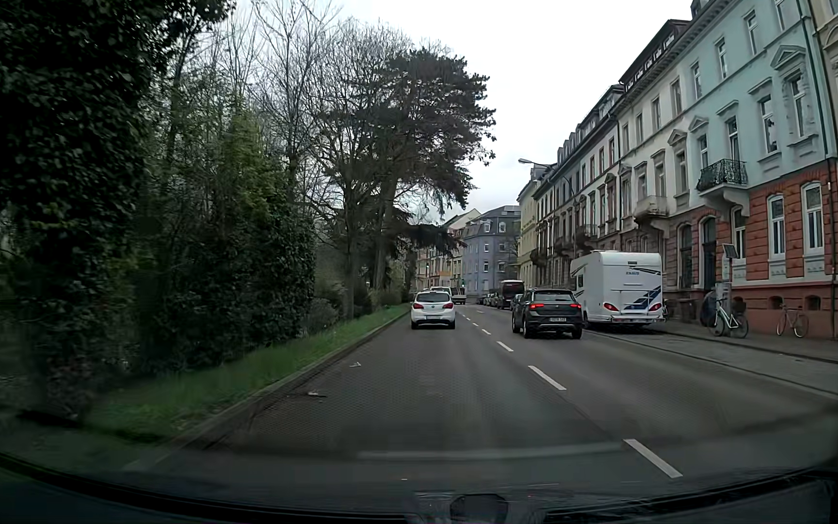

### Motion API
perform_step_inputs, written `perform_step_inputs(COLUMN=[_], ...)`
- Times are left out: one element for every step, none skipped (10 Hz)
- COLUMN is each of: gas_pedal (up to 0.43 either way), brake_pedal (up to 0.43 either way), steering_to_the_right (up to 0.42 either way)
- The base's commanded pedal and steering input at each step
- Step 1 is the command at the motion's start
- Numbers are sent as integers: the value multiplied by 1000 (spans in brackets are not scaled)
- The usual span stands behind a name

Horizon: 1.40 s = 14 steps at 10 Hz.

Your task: Follow the waypoints while adhering to traffic rules and regulations

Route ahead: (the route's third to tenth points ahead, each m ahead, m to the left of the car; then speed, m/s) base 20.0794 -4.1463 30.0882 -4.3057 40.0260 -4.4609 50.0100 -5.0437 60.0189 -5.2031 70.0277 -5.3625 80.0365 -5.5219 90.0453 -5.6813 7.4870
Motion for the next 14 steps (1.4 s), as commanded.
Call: perform_step_inputs(gas_pedal=[110,110,110,110,110,110,110,110,110,110,118,118,118,118], brake_pedal=[0,0,0,0,0,0,0,0,0,0,0,0,0,0], steering_to_the_right=[4,4,4,4,5,5,5,5,5,5,5,5,5,5])
